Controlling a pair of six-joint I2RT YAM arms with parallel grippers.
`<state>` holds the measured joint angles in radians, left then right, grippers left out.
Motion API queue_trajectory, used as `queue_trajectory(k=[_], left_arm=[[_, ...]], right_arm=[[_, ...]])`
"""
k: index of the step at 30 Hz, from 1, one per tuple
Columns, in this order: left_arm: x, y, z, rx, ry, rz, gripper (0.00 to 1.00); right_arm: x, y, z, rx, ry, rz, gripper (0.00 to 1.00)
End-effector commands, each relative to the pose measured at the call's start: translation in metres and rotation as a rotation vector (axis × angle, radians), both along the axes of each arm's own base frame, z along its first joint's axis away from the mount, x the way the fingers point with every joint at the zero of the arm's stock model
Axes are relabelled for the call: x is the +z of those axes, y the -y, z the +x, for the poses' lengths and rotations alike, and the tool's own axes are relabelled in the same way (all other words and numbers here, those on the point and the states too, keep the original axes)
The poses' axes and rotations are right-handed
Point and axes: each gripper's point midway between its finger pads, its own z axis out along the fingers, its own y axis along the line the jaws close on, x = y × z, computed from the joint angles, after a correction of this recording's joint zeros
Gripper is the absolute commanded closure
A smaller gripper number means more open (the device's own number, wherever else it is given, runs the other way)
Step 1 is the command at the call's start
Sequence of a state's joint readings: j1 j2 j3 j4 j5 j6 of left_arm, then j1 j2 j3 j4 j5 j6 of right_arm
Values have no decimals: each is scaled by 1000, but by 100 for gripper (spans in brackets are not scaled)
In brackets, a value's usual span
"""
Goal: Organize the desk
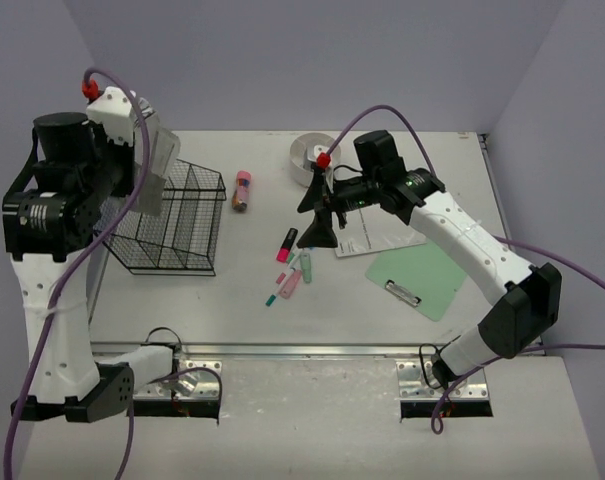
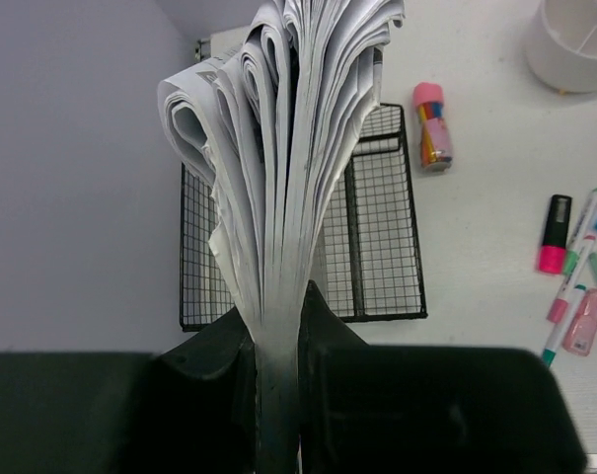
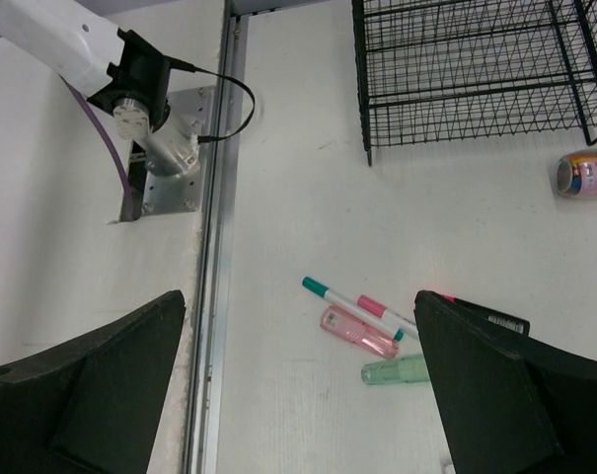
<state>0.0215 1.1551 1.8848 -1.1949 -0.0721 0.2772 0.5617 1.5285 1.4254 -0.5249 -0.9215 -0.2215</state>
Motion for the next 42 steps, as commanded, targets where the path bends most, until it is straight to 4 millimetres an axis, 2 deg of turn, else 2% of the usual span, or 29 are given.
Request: queue_trajectory(k=[1,7,13,18,25,29,30,34,35,37,39,41,42], left_arm=[[25,-20,30,110,104,24,100],[8,-24,53,115,64,29,100],[-28,-26,71,114,-11,28,100],[-55,-27,77,117,-62,24,100],[-104,-30,86,126,-159,24,100],[-118,-31,91,125,-184,21,99],[-122,-30,91,122,-192,18,98],[-134,-30,92,116,-219,-11,76],[-138,-31,91,116,-227,-21,75],[-140,-39,92,128,-227,-63,79],[-143,-51,91,137,-227,-120,92],[-147,-60,90,128,-239,-194,100],[-153,-64,91,126,-253,-224,100]], right_arm=[[6,1,-4,14,46,17,1],[-2,3,-6,21,37,9,1],[-7,5,-7,21,33,1,1],[-12,7,-6,16,27,-5,1],[-19,9,-3,7,15,-15,1],[-25,11,-1,-9,5,-24,1],[-25,11,0,-16,5,-23,1],[-36,16,10,-90,-23,-48,1],[-37,16,13,-107,-25,-50,1],[-38,21,19,-141,-42,-52,1],[-40,25,21,-157,-63,-50,1],[-39,29,19,-154,-75,-40,1],[-39,30,19,-153,-77,-39,1]])
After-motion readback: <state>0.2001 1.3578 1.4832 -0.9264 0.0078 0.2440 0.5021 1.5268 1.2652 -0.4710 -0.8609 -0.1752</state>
